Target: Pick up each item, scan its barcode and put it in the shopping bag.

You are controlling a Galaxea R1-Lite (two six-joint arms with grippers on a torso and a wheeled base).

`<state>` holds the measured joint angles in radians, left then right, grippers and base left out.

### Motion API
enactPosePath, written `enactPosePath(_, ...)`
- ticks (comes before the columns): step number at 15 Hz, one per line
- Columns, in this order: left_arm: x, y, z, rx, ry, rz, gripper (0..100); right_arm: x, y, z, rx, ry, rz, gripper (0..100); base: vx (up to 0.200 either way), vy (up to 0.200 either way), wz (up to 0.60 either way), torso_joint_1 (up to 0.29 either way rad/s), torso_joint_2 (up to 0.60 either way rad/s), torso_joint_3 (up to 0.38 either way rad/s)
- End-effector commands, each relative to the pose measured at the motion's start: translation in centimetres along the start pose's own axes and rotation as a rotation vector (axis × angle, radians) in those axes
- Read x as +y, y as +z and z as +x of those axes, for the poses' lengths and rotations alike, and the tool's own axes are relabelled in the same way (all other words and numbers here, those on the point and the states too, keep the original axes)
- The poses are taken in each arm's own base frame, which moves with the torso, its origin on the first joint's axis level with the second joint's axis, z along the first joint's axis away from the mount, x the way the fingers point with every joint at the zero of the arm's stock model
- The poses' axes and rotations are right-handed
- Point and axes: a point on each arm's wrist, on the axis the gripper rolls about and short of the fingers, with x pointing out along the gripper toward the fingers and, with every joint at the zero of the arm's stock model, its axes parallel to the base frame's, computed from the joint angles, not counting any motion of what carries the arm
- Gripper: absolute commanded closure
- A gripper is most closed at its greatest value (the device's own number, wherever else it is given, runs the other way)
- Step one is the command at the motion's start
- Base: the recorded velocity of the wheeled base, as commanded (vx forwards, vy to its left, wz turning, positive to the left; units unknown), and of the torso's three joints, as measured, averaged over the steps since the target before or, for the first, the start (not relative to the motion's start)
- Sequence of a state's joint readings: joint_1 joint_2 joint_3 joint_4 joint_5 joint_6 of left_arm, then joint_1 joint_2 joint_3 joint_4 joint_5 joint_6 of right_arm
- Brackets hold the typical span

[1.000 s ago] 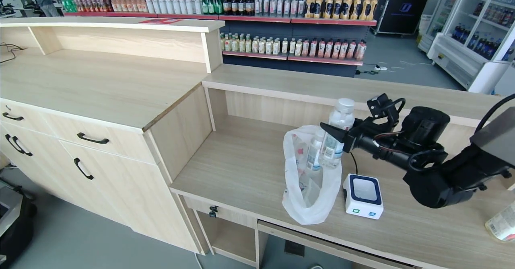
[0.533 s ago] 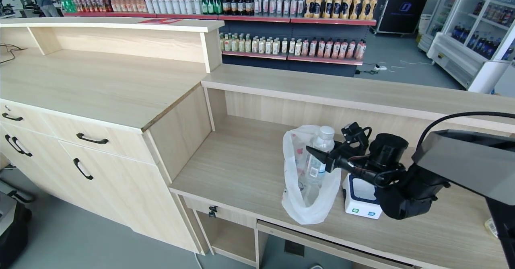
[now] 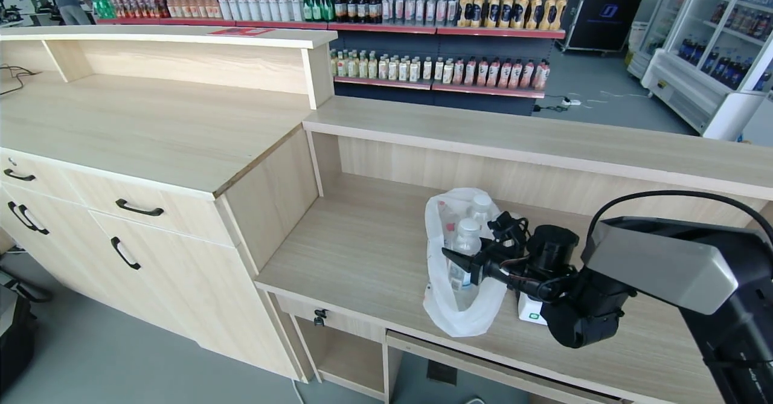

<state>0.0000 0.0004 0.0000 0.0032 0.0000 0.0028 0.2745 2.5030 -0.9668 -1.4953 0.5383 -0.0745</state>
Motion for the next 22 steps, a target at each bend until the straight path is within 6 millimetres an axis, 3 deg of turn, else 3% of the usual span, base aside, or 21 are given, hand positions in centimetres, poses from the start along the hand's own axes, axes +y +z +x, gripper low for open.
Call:
enactPosePath(1,0.0,0.0,0.0,-0.001,0.0,0.0,0,0.0,-1.2,0.1,0.024,0.002,0.012,100,0.0,0.0,0.0,0.0,0.0,0.0)
enactPosePath(6,0.0,0.0,0.0,-0.001,0.0,0.0,0,0.5,-2.2,0.2,0.05,0.011,0.009,100,0.0,0.0,0.0,0.0,0.0,0.0)
enactPosePath(7,0.0,0.0,0.0,-0.001,0.0,0.0,0,0.5,-2.1,0.2,0.046,0.012,0.006,0,0.0,0.0,0.0,0.0,0.0,0.0)
enactPosePath(10,0.0,0.0,0.0,-0.001,0.0,0.0,0,0.4,0.4,0.2,0.008,0.007,-0.005,0,0.0,0.0,0.0,0.0,0.0,0.0)
enactPosePath(11,0.0,0.0,0.0,-0.001,0.0,0.0,0,0.3,3.2,-0.3,-0.019,-0.001,-0.022,0,0.0,0.0,0.0,0.0,0.0,0.0)
enactPosePath(12,0.0,0.0,0.0,-0.001,0.0,0.0,0,0.3,4.5,-0.7,-0.027,-0.007,-0.026,0,0.0,0.0,0.0,0.0,0.0,0.0)
enactPosePath(15,0.0,0.0,0.0,-0.001,0.0,0.0,0,0.5,10.0,-4.0,-0.016,-0.035,-0.024,0,0.0,0.0,0.0,0.0,0.0,0.0)
enactPosePath(19,0.0,0.0,0.0,-0.001,0.0,0.0,0,2.3,14.2,-6.9,-0.036,-0.03,-0.037,0,0.0,0.0,0.0,0.0,0.0,0.0)
enactPosePath(22,0.0,0.0,0.0,-0.001,0.0,0.0,0,2.1,16.9,-9.4,-0.084,-0.076,-0.073,0,0.0,0.0,0.0,0.0,0.0,0.0)
